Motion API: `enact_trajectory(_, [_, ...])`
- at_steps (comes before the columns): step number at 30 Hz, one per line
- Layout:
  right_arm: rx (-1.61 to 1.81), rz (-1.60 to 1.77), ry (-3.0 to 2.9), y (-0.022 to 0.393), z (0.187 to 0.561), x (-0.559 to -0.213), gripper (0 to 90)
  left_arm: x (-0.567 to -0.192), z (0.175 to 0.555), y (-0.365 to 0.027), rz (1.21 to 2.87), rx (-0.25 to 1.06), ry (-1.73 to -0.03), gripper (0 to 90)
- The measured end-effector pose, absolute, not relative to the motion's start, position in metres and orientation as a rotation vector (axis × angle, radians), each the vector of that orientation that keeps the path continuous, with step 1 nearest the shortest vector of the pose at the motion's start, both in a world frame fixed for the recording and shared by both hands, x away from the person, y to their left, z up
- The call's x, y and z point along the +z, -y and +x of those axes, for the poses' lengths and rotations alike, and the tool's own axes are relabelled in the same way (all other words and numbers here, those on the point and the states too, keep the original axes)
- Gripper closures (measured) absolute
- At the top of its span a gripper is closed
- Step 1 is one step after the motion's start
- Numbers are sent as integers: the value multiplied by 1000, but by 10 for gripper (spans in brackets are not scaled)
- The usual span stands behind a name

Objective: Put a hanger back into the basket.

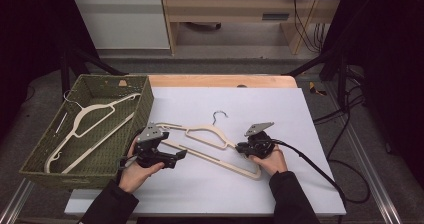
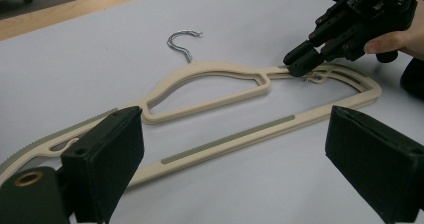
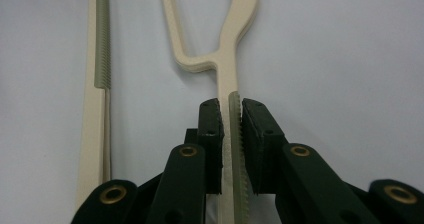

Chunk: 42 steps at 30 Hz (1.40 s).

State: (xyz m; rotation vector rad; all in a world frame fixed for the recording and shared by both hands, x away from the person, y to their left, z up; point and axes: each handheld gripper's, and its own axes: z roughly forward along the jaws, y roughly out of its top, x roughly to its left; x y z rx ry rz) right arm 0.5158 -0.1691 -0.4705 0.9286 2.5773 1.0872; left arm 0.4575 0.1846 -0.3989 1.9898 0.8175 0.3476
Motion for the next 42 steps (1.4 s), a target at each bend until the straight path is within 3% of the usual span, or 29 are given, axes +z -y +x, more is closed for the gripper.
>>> enact_trajectory(11, [1148,894,-2528,173,508,-454,795,-398,465,-181,1988,336,-826,89])
enact_trajectory(23, [1153,822,-2500,177,498,-442,797,-384,508,-132,1984,333,-843,107])
enact_trajectory(42, [1166,811,-2495,178,496,-436,797,-394,566,-98,2010,341,-935,162])
